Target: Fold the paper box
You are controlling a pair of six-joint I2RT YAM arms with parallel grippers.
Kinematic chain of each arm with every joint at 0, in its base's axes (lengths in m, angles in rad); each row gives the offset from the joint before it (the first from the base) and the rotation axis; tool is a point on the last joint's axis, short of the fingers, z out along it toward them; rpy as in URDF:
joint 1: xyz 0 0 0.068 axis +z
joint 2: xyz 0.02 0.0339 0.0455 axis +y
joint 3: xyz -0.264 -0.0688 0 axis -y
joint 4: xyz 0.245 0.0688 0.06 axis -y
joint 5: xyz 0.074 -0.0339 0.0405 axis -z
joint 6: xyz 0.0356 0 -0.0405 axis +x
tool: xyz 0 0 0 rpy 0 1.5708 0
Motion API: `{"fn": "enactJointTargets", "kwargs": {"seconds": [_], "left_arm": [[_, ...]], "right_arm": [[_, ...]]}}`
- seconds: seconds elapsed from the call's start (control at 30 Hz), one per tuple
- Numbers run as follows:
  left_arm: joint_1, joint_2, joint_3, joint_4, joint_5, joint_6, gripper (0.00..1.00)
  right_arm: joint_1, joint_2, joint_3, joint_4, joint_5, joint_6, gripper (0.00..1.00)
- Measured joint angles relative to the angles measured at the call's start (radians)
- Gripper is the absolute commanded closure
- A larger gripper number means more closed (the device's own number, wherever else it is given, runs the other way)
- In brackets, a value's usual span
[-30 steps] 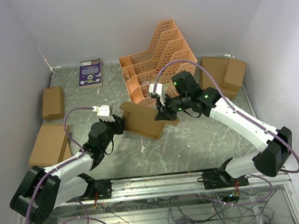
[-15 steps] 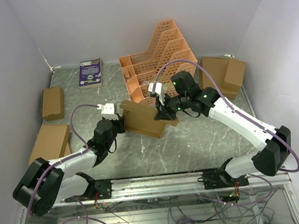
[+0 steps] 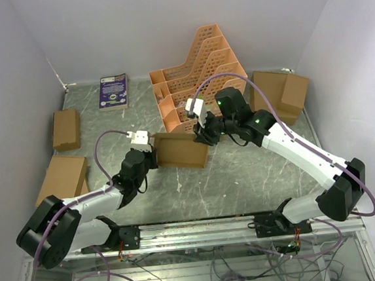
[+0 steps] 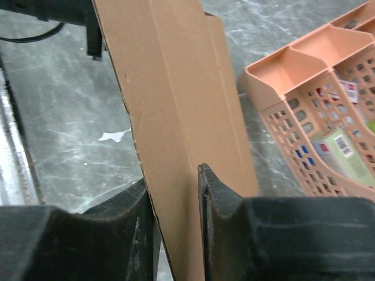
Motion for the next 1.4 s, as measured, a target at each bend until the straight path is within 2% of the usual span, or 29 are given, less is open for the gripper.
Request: {"fn": "enactJointTargets", "kwargs": {"seconds": [0.27,0.6,0.63,0.77,0.87,1.0,1.27,1.3,1.4], "left_arm": [[-0.018,0.01,0.014,-0.006,-0.009,0.026,0.93],[-0.027,0.025,0.014,-0.005,-0.01,0.04,0.93],[-0.027,0.029,0.015,-0.005,-0.01,0.04,0.93],[-0.027,0.038,0.017,0.001,-0.005,0.034,0.93],[-0.027,0.04,0.018,0.004,-0.002,0.031,0.93],[-0.028,0.047,0.018,0.01,0.003,0.019,0.93],[-0.028,0.058,0.022,0.009,0.008,0.009,0.93],[-0.028,0.058,0.023,0.005,0.008,0.009,0.93],[-0.028,0.058,0.024,0.004,0.008,0.01,0.93]], "right_arm": [[0.0,-0.003,-0.021,0.049,0.081,-0.068,0.56],[0.0,-0.003,-0.067,0.076,0.103,-0.22,0.58],[0.0,-0.003,-0.073,0.082,0.103,-0.239,0.56],[0.002,-0.003,-0.093,0.089,0.101,-0.3,0.37],[0.002,-0.008,-0.105,0.093,0.087,-0.347,0.35],[0.002,-0.031,-0.124,0.095,0.072,-0.393,0.49],[0.001,-0.024,-0.123,0.075,0.072,-0.441,0.96],[-0.001,-0.023,-0.122,0.069,0.071,-0.444,1.0],[-0.011,-0.008,-0.099,0.048,0.067,-0.437,1.0]]}}
